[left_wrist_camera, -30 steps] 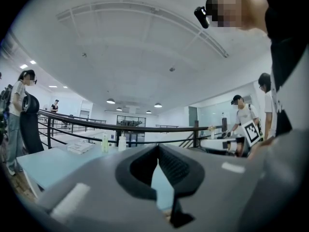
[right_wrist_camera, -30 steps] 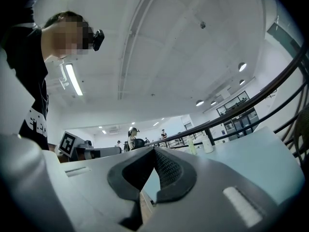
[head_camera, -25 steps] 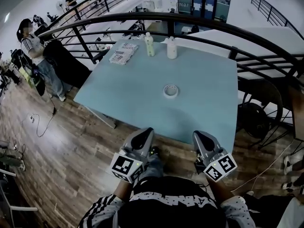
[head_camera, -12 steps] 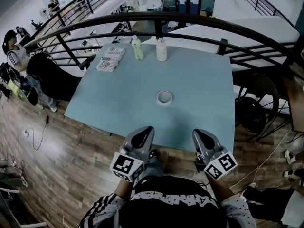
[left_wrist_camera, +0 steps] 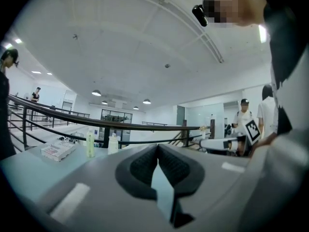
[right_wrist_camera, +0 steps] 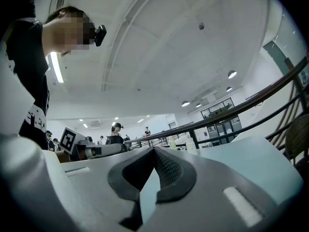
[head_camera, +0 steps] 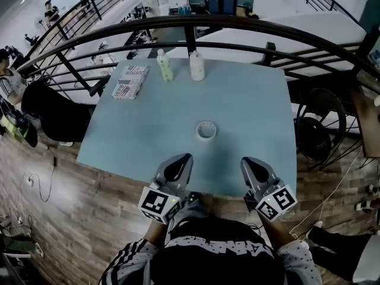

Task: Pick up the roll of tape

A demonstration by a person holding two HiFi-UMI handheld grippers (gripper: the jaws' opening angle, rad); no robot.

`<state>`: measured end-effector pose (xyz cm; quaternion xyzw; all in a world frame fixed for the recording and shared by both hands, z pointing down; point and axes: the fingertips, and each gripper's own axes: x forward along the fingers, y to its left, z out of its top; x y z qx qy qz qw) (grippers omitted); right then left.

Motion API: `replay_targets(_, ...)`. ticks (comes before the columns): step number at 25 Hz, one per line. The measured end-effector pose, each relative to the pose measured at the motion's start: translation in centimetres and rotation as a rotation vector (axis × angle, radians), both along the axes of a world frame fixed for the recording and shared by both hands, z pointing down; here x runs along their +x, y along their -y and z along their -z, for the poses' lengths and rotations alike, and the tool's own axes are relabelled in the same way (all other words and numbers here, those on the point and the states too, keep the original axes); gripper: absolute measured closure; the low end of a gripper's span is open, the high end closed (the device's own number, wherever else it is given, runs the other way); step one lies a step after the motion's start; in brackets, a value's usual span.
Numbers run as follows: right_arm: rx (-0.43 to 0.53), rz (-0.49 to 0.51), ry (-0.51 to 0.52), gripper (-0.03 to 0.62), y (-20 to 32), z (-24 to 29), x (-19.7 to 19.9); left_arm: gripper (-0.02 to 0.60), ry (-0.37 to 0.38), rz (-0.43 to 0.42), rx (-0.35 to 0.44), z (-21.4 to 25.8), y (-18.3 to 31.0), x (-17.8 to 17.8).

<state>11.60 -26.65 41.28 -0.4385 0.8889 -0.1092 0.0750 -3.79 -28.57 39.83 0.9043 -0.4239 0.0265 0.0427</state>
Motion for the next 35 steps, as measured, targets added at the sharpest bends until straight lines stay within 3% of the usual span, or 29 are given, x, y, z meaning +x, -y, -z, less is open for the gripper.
replay_targets(16, -0.034, 0.009, -0.135, 0.592, 6.9, -1.9, -6.2, 0.581, 0.007, 0.003, 0.007, -1.2, 7.6, -5.8)
replay_targets(35, -0.107, -0.028, -0.227, 0.592, 11.5, -6.4, -9.6, 0.581, -0.031, -0.066, 0.002, -2.4, 13.3, -9.0)
